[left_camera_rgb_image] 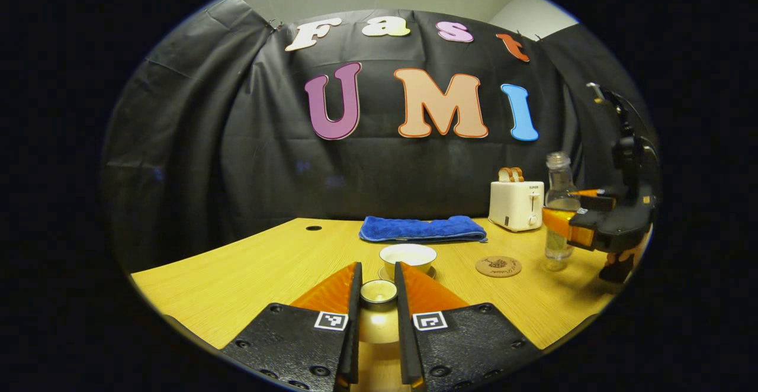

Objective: Open the teacup lid with one hand, grasp the water bottle and pour water into the teacup with the other hand; after pouring, place the water bottle on the coaster and then close the teacup lid.

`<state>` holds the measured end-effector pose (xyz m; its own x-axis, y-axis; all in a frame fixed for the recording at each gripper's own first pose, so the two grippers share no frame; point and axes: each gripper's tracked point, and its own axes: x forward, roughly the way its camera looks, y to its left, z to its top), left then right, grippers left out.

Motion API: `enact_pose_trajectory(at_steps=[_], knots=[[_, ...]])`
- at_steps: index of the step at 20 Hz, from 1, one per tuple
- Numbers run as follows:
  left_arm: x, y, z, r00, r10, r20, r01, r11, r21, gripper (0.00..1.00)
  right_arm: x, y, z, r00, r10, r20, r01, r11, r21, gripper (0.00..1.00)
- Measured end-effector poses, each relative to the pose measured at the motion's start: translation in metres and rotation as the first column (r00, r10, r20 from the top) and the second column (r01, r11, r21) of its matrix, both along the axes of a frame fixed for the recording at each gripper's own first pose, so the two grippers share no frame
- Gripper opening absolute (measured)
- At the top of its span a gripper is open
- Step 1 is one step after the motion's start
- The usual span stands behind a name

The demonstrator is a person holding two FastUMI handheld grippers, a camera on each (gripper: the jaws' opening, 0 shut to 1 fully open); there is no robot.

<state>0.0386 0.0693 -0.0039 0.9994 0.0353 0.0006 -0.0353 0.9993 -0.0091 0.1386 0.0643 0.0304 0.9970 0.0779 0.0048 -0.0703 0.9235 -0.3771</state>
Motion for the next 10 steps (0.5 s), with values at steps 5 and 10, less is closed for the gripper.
enact_pose_trajectory(at_steps=[5,10], knots=[[0.0,-0.002,0.0,1.0,-0.01,0.002,0.01,1.0,0.0,0.25,0.028,0.041,0.002,0.997,0.083,0.01,-0.078,0.964,-0.254,0.73],[0.0,-0.002,0.002,1.0,-0.025,0.004,0.025,1.0,0.004,0.25,0.043,0.08,-0.016,0.986,0.162,-0.023,-0.151,0.847,-0.51,0.73]])
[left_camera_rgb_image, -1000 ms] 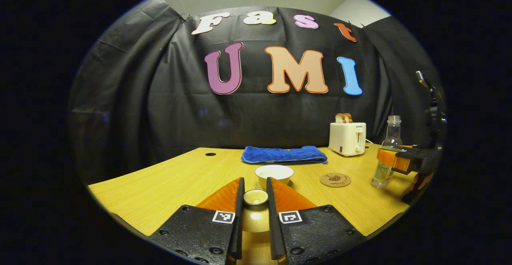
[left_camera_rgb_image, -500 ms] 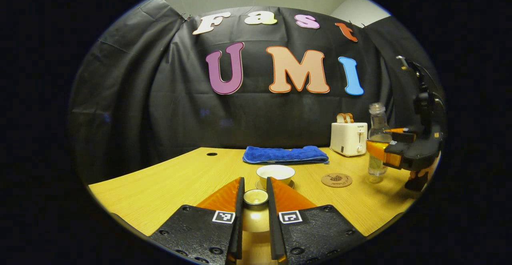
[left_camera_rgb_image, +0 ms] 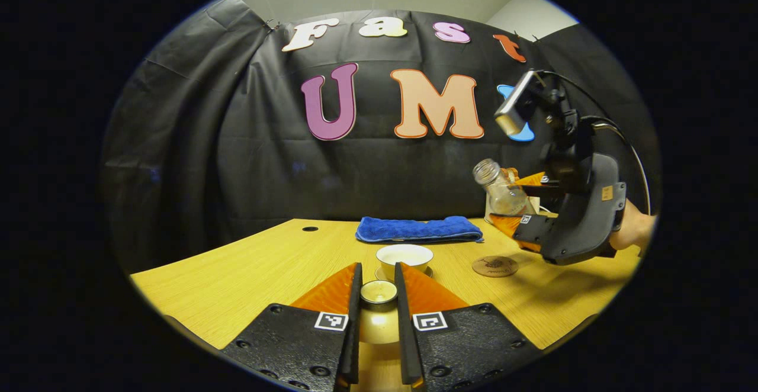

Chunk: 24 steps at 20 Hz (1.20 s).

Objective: Open the teacup lid with one hand, grasp the water bottle and pour water into the teacup with the other hand; after pouring, place the water bottle on the coaster and then close the teacup lid.

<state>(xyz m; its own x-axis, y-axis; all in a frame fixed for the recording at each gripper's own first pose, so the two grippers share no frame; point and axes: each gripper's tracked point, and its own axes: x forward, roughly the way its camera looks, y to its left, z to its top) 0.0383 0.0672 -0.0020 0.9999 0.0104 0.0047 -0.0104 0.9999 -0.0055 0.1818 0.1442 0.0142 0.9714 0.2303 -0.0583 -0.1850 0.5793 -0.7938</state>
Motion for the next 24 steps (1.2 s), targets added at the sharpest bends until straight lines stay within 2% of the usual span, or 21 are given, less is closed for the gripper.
enact_pose_trajectory(at_steps=[4,8,16,24], knots=[[-0.003,0.007,-0.001,1.0,0.008,0.001,-0.008,1.0,0.0,0.25,0.006,0.025,-0.011,0.996,0.085,0.018,-0.079,0.971,-0.224,0.73],[-0.006,0.011,-0.001,1.0,0.011,0.0,-0.011,1.0,-0.001,0.25,0.01,0.037,-0.018,0.99,0.139,0.018,-0.122,0.92,-0.372,0.73],[-0.01,0.018,-0.002,1.0,0.017,0.0,-0.017,1.0,-0.003,0.25,0.011,0.059,-0.021,0.968,0.252,0.018,-0.203,0.816,-0.541,0.73],[-0.012,0.024,-0.002,1.0,0.03,-0.002,-0.03,1.0,-0.005,0.25,0.012,0.064,-0.019,0.953,0.303,-0.001,-0.229,0.718,-0.658,0.72]])
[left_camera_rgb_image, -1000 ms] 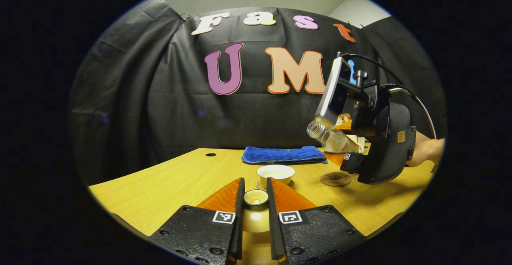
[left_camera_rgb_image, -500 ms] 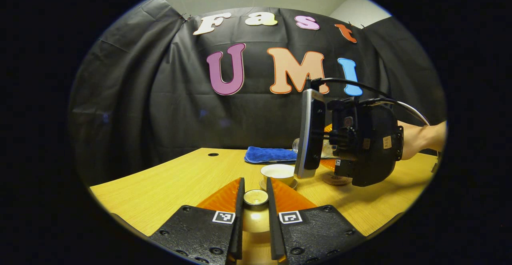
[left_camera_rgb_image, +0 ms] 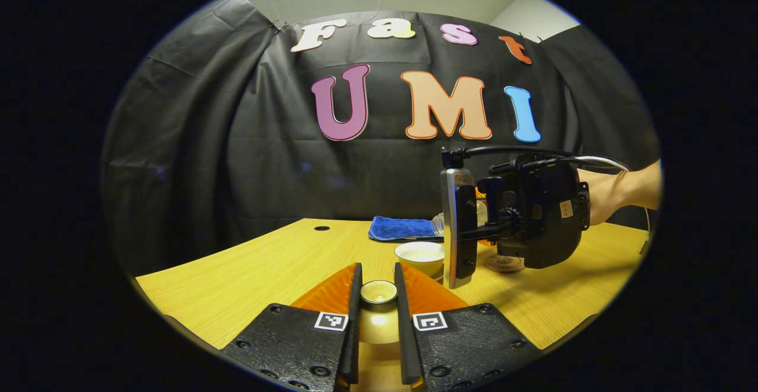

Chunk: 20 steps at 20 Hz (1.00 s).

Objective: Open the teacup lid with one hand, grasp the water bottle and pour water into the teacup with the other hand; after pouring, place the water bottle on the coaster and then close the teacup lid.

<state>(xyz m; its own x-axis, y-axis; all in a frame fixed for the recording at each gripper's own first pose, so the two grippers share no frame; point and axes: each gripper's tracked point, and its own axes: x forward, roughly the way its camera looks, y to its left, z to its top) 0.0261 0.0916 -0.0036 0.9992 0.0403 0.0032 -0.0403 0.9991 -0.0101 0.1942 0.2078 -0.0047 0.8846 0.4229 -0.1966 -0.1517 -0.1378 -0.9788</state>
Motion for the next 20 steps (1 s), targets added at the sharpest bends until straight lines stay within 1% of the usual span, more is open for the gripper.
enact_pose_trajectory(at_steps=[4,8,11,16,19,20], knots=[[0.0,-0.001,0.0,1.0,0.0,0.0,0.0,1.0,0.001,0.25,0.001,0.002,0.008,0.999,0.031,0.029,-0.029,0.996,-0.081,0.72],[0.001,-0.001,0.001,1.0,0.0,0.0,0.0,1.0,0.0,0.25,0.005,0.005,0.013,0.996,0.065,0.053,-0.055,0.985,-0.166,0.72],[0.0,-0.001,0.0,1.0,0.0,0.0,0.0,1.0,-0.001,0.25,0.006,0.005,0.015,0.996,0.072,0.06,-0.059,0.978,-0.202,0.72],[0.0,-0.001,-0.001,1.0,0.0,0.0,0.0,1.0,-0.001,0.25,0.012,0.006,0.022,0.99,0.095,0.102,-0.064,0.96,-0.274,0.72],[0.0,0.0,0.0,1.0,0.0,-0.001,0.0,1.0,-0.001,0.25,0.011,0.008,0.025,0.984,0.125,0.124,-0.079,0.943,-0.322,0.72],[0.0,0.0,-0.001,1.0,0.0,0.0,0.0,1.0,-0.001,0.24,0.011,0.009,0.026,0.983,0.133,0.129,-0.083,0.938,-0.336,0.72]])
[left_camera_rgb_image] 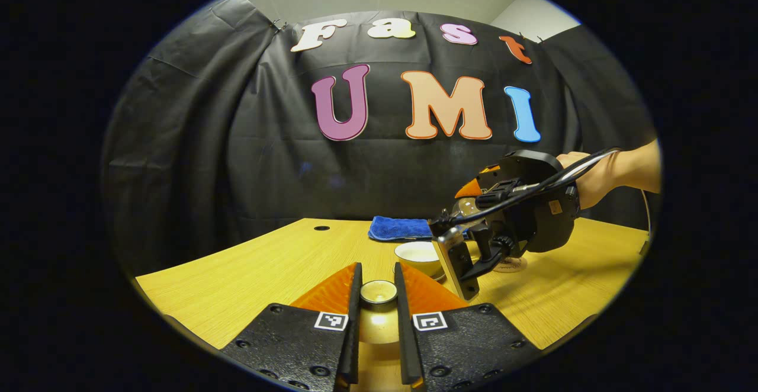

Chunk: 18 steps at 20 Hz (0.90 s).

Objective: Open the teacup lid with one hand, grasp the water bottle and pour water into the teacup with the other hand; after pouring, place the water bottle on the coaster and then close the teacup lid.

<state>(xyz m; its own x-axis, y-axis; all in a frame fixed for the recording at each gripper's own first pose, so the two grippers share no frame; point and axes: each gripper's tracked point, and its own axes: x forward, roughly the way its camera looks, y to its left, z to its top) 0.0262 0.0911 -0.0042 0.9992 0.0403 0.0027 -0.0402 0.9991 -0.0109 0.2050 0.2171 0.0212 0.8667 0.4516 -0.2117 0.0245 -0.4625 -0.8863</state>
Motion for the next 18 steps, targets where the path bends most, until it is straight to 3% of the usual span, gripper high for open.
enact_pose_trajectory(at_steps=[18], knots=[[0.0,0.0,0.0,1.0,0.0,0.0,0.0,1.0,0.0,0.25,-0.005,0.018,0.014,0.991,0.089,0.102,-0.081,0.993,-0.087,0.72]])
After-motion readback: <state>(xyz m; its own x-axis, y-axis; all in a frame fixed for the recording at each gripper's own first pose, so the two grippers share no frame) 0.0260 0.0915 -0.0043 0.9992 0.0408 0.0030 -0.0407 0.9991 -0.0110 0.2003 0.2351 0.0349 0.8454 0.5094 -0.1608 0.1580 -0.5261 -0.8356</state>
